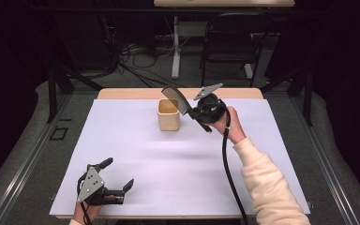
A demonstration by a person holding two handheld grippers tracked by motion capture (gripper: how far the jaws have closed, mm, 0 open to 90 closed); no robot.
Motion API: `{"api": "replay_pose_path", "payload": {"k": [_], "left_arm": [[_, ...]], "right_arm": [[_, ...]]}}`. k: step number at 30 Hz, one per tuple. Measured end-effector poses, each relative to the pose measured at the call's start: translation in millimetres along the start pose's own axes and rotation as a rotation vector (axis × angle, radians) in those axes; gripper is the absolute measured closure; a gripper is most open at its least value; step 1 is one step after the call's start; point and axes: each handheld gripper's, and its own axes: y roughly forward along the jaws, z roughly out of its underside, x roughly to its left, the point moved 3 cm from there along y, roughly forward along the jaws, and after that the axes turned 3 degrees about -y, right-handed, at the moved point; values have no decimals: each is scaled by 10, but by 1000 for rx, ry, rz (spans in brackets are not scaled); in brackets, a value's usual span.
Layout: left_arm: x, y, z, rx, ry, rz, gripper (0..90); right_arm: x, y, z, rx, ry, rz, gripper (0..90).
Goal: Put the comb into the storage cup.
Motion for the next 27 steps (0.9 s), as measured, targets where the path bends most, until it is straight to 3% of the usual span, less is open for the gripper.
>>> {"api": "replay_pose_path", "payload": {"k": [27], "left_arm": [[1,-8,-1,-3,3,-1,2]], "right_arm": [[-8,85,-258,-29,-15,10,721]]}}
